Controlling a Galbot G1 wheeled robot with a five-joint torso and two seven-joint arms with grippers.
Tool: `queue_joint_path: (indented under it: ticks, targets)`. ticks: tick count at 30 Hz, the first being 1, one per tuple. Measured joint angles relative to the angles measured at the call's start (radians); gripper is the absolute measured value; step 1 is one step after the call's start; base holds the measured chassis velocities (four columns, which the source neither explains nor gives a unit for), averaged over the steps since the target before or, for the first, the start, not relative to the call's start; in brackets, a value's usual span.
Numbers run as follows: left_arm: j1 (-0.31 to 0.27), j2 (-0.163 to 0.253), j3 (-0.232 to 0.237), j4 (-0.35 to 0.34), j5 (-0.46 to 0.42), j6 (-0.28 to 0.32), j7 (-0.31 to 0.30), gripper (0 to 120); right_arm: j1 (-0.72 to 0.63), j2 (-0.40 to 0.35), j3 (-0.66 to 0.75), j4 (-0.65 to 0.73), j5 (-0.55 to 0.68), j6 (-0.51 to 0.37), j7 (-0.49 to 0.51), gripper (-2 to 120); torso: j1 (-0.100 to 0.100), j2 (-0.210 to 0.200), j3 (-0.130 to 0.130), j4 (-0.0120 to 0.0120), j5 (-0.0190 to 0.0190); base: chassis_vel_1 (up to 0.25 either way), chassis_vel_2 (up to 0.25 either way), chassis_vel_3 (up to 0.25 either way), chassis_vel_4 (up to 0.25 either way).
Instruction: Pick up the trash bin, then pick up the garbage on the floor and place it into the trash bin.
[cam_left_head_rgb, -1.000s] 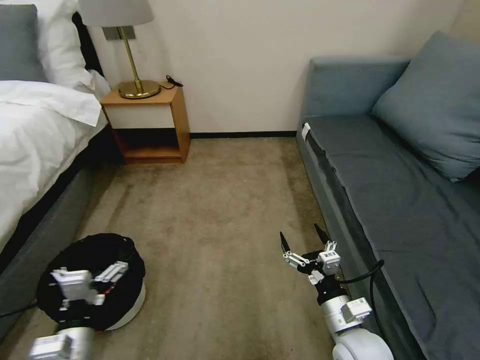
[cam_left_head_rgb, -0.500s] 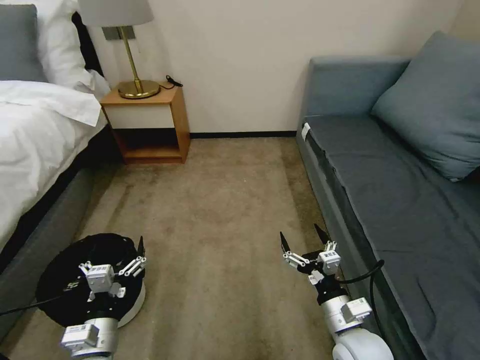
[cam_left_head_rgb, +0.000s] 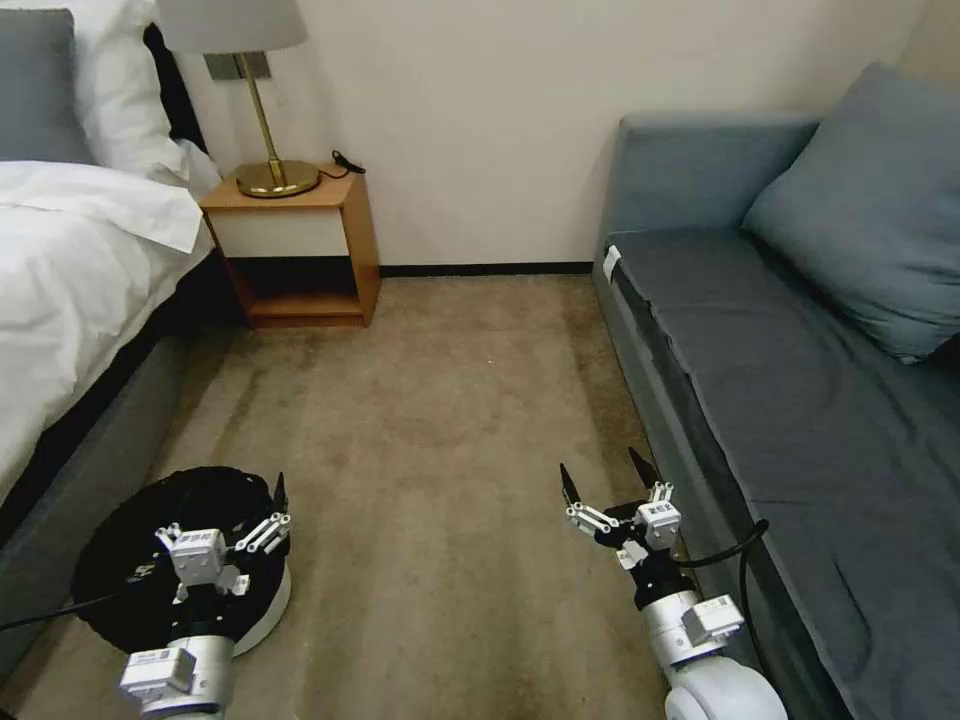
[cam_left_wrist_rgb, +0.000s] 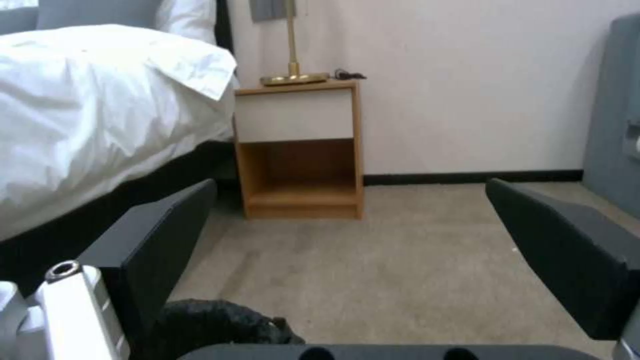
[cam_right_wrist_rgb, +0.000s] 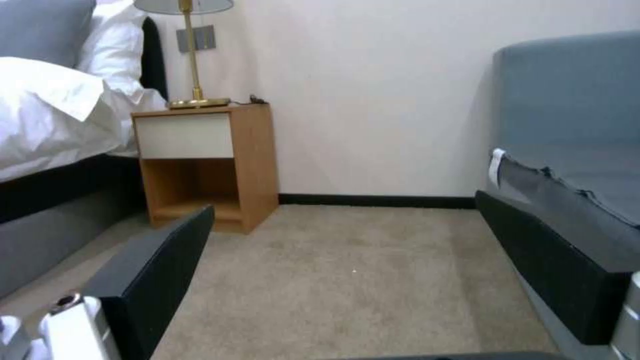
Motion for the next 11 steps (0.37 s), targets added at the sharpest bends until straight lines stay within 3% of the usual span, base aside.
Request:
queue_joint_path:
  ticks: [11]
  targets:
    - [0.000, 0.000, -0.001, 0.000, -0.001, 0.001, -0.001, 100, 0.000, 0.000, 0.000, 0.000, 0.000, 0.000, 0.000, 100, 0.000, 0.000, 0.000, 0.0000, 0.0000, 0.000, 0.000, 0.000, 0.000]
